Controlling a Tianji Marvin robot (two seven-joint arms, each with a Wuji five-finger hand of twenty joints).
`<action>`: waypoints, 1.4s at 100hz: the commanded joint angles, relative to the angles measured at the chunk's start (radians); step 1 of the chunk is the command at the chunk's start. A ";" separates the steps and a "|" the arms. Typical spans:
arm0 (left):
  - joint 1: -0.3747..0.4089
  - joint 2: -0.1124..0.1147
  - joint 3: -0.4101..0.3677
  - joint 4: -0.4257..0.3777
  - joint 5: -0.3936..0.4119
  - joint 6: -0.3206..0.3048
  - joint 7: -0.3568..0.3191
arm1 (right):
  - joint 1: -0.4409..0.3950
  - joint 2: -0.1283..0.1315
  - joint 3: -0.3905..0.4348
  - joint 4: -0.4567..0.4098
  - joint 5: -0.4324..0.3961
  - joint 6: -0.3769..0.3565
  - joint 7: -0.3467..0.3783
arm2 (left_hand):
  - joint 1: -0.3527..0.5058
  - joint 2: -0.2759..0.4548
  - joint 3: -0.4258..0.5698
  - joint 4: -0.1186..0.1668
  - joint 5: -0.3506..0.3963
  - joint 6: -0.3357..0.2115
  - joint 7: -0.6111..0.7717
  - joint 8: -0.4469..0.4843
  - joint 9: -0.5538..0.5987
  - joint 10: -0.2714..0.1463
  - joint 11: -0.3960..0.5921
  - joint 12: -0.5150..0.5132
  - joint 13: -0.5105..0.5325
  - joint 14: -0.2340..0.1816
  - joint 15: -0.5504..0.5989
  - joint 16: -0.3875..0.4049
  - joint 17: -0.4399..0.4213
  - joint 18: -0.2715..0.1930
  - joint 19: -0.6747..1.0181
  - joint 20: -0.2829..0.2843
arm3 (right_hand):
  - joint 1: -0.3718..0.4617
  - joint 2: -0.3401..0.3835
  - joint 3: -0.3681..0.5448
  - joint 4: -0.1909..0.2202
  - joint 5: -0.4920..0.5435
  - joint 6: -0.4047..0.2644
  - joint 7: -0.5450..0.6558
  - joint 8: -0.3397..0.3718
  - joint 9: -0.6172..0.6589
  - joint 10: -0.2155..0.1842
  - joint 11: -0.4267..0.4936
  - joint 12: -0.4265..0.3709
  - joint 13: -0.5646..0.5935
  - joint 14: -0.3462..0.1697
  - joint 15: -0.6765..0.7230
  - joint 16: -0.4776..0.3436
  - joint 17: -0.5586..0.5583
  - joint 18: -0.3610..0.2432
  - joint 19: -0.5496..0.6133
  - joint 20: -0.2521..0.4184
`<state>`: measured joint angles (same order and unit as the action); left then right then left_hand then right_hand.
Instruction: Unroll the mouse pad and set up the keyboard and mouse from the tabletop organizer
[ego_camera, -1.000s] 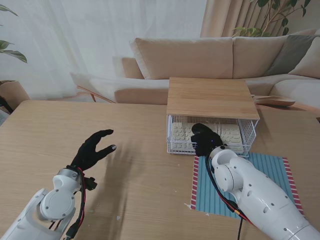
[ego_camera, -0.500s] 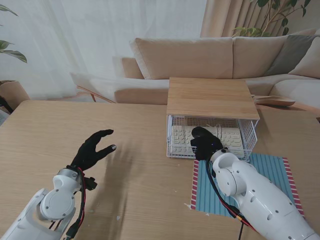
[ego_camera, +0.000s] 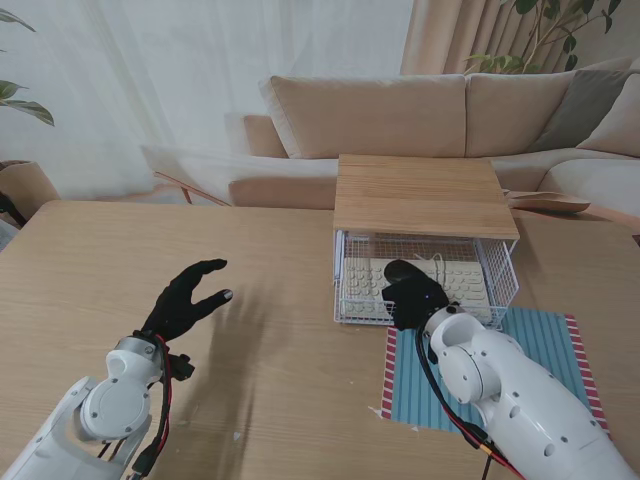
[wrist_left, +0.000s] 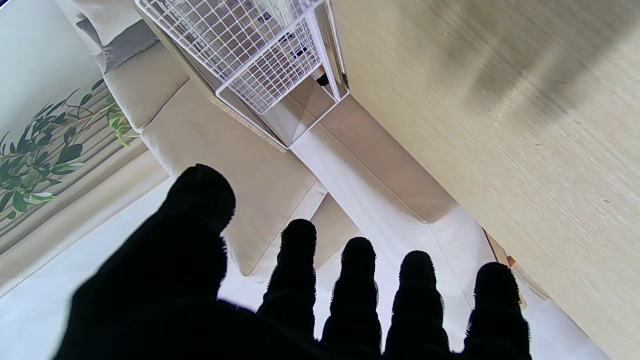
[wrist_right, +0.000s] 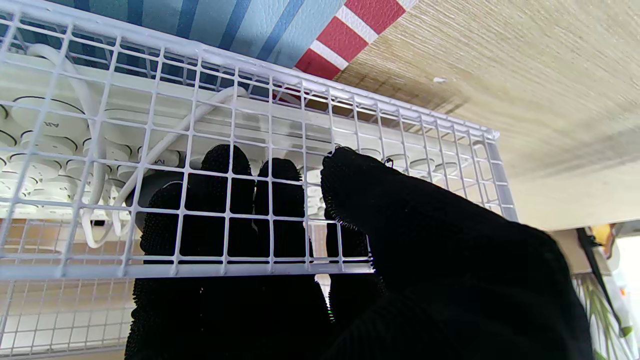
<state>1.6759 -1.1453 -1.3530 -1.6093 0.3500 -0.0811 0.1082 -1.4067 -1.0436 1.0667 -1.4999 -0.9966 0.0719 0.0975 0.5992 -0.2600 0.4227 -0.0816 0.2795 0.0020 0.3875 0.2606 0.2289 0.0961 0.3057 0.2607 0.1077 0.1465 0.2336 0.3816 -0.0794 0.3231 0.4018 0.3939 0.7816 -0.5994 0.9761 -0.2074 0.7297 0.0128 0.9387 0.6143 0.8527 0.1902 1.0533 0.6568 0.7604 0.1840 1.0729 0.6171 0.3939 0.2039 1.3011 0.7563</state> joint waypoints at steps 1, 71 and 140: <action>0.003 -0.004 0.002 -0.005 0.000 0.006 -0.014 | -0.022 -0.002 -0.001 -0.010 -0.001 -0.009 0.019 | -0.001 0.019 -0.003 0.029 0.003 -0.001 -0.015 -0.008 -0.025 0.016 -0.015 -0.013 -0.033 -0.006 -0.026 0.014 -0.008 -0.002 -0.030 0.018 | 0.065 -0.027 0.064 -0.026 0.075 -0.083 0.032 0.027 0.024 0.015 0.014 0.017 0.069 0.004 0.131 0.062 -0.022 -0.031 -0.004 0.019; 0.003 -0.003 0.004 -0.006 0.000 0.006 -0.016 | -0.115 0.003 0.051 -0.092 -0.028 -0.031 0.040 | -0.001 0.019 -0.003 0.029 0.004 -0.001 -0.015 -0.008 -0.025 0.014 -0.015 -0.013 -0.032 -0.007 -0.028 0.015 -0.007 -0.003 -0.038 0.021 | 0.061 -0.027 0.072 -0.028 0.073 -0.080 0.028 0.033 0.024 0.011 0.011 0.024 0.068 0.002 0.127 0.066 -0.023 -0.034 -0.010 0.023; 0.004 -0.003 0.004 -0.007 0.001 0.010 -0.016 | -0.142 0.007 0.066 -0.112 -0.043 -0.037 0.062 | -0.002 0.019 -0.004 0.029 0.005 -0.001 -0.016 -0.008 -0.025 0.014 -0.015 -0.013 -0.032 -0.007 -0.028 0.016 -0.008 -0.002 -0.042 0.024 | 0.063 0.035 0.004 -0.018 0.032 -0.108 0.018 0.054 -0.016 -0.008 0.009 0.028 0.040 -0.026 0.111 0.069 -0.038 -0.065 -0.034 0.017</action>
<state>1.6764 -1.1453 -1.3507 -1.6104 0.3514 -0.0764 0.1072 -1.5266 -1.0299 1.1408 -1.6092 -1.0396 0.0349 0.1412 0.5994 -0.2601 0.4227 -0.0816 0.2796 0.0022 0.3875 0.2606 0.2289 0.0963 0.3048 0.2594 0.1075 0.1469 0.2229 0.3819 -0.0794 0.3233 0.3894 0.3948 0.7975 -0.5985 0.9664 -0.2081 0.7245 0.0174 0.9144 0.6392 0.8455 0.1902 1.0402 0.6744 0.7599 0.1845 1.0718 0.6213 0.3806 0.1921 1.2887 0.7571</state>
